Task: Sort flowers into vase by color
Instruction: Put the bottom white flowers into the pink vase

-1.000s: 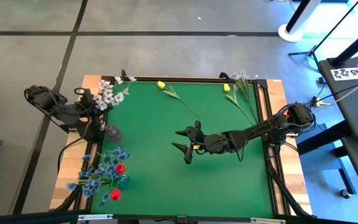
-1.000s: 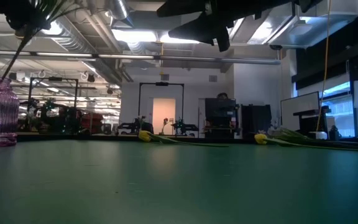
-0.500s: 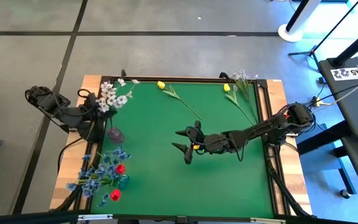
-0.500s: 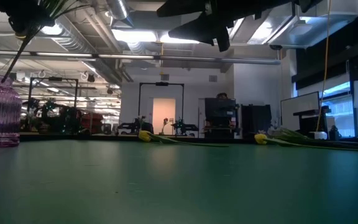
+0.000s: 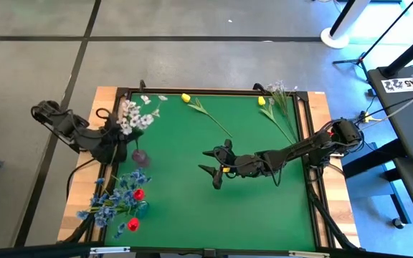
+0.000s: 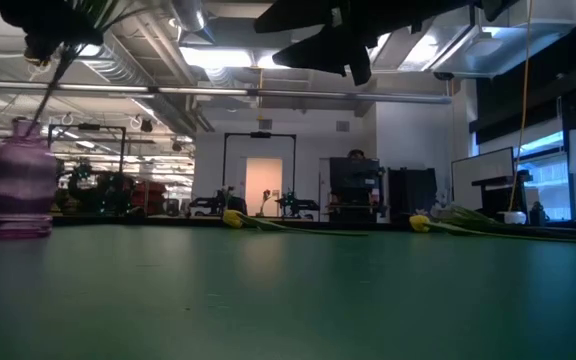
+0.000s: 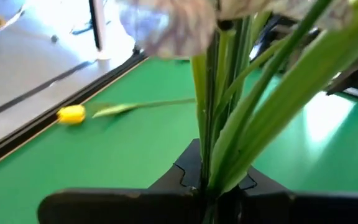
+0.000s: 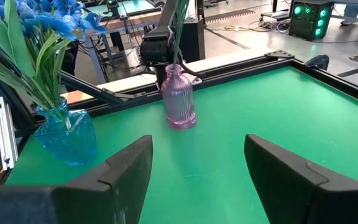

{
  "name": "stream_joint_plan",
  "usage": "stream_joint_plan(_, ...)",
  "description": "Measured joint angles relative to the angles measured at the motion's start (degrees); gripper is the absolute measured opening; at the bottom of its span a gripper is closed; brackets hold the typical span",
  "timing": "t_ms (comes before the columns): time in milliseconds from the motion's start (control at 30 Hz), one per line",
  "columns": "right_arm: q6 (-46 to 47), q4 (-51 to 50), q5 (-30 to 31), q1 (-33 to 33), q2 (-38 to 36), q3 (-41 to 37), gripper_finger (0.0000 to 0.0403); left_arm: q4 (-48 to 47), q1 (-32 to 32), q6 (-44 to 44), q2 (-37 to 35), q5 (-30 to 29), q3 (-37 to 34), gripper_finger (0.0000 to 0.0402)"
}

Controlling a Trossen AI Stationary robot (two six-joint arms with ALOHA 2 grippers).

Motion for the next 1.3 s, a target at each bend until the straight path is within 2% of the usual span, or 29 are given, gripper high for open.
stream_joint_plan(167, 0.0, 0.0, 0.0, 0.0, 0.0, 0.0, 0.0253, 11.1, 0.0, 7.4, 0.0, -0.1, -3.2, 0.0012)
stream_joint_plan(400, 0.0, 0.1, -1.1, 0.0, 0.0, 0.0, 0.0253, 15.1, 0.0, 8.3, 0.0, -2.9, -8.8, 0.0012)
stream_joint_plan(733, -3.9, -0.8, 0.0, -0.5, 0.0, 0.0, 0.0253, 31.5, 0.0, 17.4, 0.0, -0.8, -18.0, 0.0012)
stream_joint_plan(867, -4.3, -5.9, 0.5, -3.6, 0.0, 0.0, 0.0253, 31.8, 0.3, 18.3, 0.0, -1.2, -18.9, 0.0018)
stream_joint_plan(1067, -9.6, -14.3, 2.1, -10.4, 1.6, 0.0, 0.0253, 29.1, 4.8, 16.8, 0.8, 3.3, -18.1, 0.0073)
stream_joint_plan(1200, -8.7, -12.8, -2.1, -16.2, 4.8, 0.0, 0.0253, 23.1, 9.4, 15.8, 0.8, 8.7, -13.0, 0.0108)
stream_joint_plan(1300, -4.9, -13.7, -2.7, -19.5, 8.0, 0.0, 0.0253, 16.7, 11.9, 12.8, 0.7, 11.7, -7.9, 0.0127)
